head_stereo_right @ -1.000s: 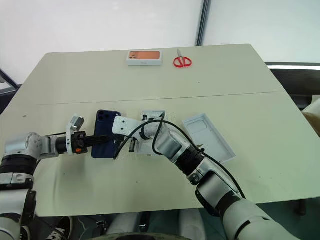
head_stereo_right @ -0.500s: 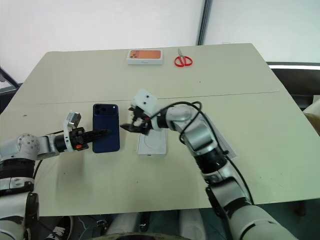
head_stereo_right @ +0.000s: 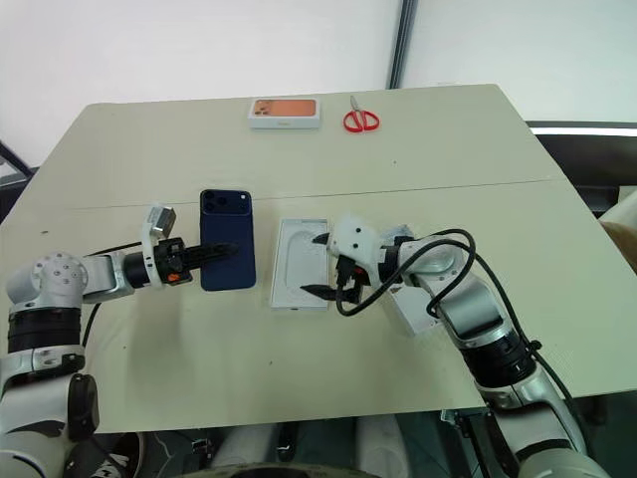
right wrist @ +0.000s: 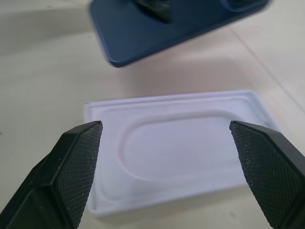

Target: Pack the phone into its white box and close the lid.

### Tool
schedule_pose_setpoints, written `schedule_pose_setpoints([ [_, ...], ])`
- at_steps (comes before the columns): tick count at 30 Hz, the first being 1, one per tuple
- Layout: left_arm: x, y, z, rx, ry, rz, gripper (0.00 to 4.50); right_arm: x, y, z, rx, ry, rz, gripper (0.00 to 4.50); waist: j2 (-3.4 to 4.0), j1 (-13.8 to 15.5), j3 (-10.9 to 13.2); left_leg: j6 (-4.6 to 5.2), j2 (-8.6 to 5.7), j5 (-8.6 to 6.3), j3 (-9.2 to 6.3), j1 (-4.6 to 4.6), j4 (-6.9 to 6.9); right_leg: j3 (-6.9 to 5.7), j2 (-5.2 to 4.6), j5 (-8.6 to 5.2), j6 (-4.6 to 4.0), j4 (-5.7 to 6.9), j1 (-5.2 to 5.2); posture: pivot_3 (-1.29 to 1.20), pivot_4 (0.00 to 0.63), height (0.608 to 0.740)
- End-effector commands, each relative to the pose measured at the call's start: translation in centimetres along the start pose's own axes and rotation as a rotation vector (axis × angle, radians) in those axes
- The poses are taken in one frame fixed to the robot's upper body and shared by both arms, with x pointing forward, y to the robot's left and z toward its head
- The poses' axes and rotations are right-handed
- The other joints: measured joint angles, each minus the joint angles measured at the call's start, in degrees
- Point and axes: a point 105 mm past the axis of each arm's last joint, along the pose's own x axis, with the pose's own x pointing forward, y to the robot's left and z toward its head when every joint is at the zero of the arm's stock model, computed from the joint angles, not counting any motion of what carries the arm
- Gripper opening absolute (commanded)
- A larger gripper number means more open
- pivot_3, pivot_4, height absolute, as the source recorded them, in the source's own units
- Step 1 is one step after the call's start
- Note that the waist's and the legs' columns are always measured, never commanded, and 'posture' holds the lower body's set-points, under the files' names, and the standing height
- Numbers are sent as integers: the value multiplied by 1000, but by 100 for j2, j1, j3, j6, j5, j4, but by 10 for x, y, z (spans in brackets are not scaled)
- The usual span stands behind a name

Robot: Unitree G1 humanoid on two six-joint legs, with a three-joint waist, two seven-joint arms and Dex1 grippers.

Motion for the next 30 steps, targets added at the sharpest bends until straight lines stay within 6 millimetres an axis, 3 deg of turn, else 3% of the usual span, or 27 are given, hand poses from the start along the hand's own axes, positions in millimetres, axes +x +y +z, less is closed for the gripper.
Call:
schedule_pose_setpoints([
  [1, -5, -16, 14, 61, -45, -50, 0, 10, 14, -6, -49, 46, 42, 4468, -1, 14, 1, 0, -2, 0, 0, 0, 2, 0, -1, 0, 0, -1, 1, 0, 150, 740],
  [5, -9, -18, 13, 52, -44, -53, 0, 18, 22, -16, -10, 83, 73, 4468, -4, 71, 3, 0, -4, 0, -1, 0, 6, -1, -4, 0, 0, -1, 4, 0, 150, 740],
  [6, -9, -18, 11, 63, -39, -48, 0, 20, 24, -18, -13, 94, 85, 4240, -5, 85, 3, 0, -4, 0, -1, 0, 7, -1, -4, 0, 0, -1, 5, 0, 150, 740],
  [8, -9, -18, 8, 59, -28, -46, 0, 22, 26, -25, -25, 129, 87, 3674, -5, 124, 3, 0, -4, 0, -1, 0, 7, -1, -5, 0, 0, -1, 5, 0, 150, 740],
  [12, -7, -20, 6, 66, -22, -51, 0, 23, 21, -35, -25, 172, 64, 1703, -5, 144, 3, 0, -4, 0, 0, 0, 8, -1, -4, 0, 0, -1, 4, 0, 150, 740],
  [20, -7, -22, 7, 69, -29, -54, 0, 21, 22, -37, -31, 193, 80, 1703, -6, 162, 3, 0, -4, 0, -1, 1, 9, -2, -5, 0, 0, -1, 8, 0, 150, 740],
  [30, -4, -23, 5, 69, -23, -57, 0, 17, 38, -37, 12, 195, 159, 1703, -7, 165, 3, 0, -5, 0, -2, 2, 10, -3, -5, 0, 0, -2, 10, 0, 150, 740],
])
